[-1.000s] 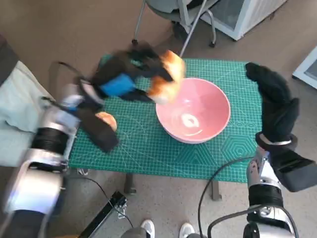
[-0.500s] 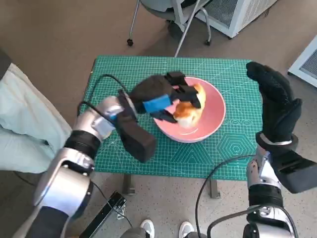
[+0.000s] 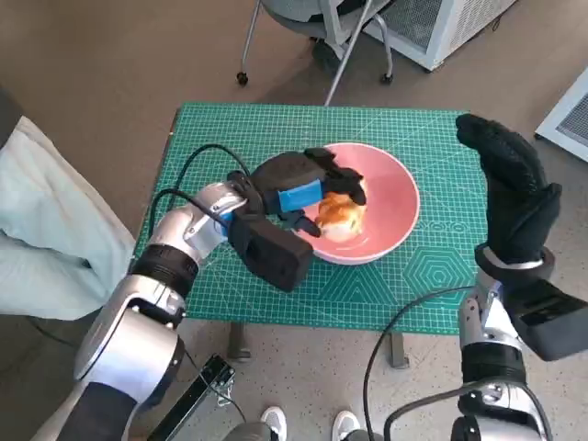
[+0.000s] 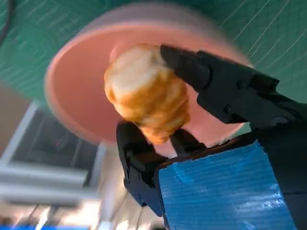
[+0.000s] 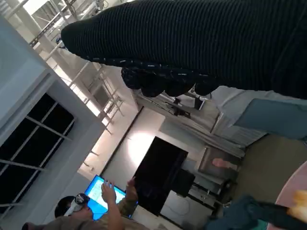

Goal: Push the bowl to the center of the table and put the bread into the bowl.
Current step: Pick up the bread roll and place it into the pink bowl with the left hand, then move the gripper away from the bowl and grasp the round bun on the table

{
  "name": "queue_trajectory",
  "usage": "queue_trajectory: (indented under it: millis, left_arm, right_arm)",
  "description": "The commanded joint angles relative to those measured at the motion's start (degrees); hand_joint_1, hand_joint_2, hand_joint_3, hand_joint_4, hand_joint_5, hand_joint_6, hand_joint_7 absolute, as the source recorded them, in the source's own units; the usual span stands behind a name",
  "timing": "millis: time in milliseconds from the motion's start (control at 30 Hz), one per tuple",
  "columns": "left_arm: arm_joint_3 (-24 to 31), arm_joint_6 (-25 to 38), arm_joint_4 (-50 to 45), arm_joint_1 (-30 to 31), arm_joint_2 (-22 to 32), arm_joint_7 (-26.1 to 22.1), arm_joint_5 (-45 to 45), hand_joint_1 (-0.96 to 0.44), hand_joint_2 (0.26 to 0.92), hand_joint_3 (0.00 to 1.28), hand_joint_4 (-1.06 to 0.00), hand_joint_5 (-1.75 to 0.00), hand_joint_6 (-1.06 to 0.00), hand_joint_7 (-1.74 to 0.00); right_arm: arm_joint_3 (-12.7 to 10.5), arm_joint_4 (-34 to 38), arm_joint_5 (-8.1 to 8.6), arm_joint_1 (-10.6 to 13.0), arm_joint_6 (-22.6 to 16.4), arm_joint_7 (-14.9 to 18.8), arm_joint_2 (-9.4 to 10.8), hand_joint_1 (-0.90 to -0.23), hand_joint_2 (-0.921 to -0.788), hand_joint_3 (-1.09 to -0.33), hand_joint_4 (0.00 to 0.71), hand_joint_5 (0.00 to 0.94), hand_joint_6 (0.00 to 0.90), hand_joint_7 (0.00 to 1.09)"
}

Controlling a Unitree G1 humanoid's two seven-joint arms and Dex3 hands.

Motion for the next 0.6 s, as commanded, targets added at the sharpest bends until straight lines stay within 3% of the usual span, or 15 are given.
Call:
queue_trajectory:
  millis: [33, 300, 467, 600]
  left_arm:
    - [1.1, -0.9, -3.5, 0.4, 1.3, -2.1, -2.1, -0.28, 0.857, 0.01, -0.04, -0.06, -0.01, -0.40]
    - [4.4, -7.6, -11.7, 4.5, 5.9, 0.7, -5.1, -0.39, 0.868, 0.01, -0.06, -0.04, 0.00, -0.39]
    - [7.9, -11.1, -17.1, 8.2, 10.5, -0.4, -9.2, -0.43, 0.867, 0.01, -0.09, -0.05, 0.00, -0.41]
    - [10.8, -11.2, -23.0, 11.7, 14.7, -2.6, -12.8, -0.42, 0.845, 0.00, -0.15, -0.03, -0.07, -0.35]
  right_arm:
    - [0.2, -0.4, 0.41, 1.4, 1.0, 0.3, 0.3, -0.574, -0.921, -0.835, 0.351, 0.002, 0.001, 0.90]
    - [0.2, 0.2, 0.31, 1.0, 0.9, 0.4, 0.5, -0.572, -0.921, -0.834, 0.351, 0.002, -0.001, 0.90]
    - [0.2, 0.5, 0.71, 0.9, 0.8, 0.9, 0.6, -0.572, -0.921, -0.833, 0.352, 0.002, -0.001, 0.90]
    - [0.1, 1.0, 1.00, 0.7, 0.7, 1.3, 0.6, -0.574, -0.921, -0.834, 0.352, 0.002, -0.001, 0.90]
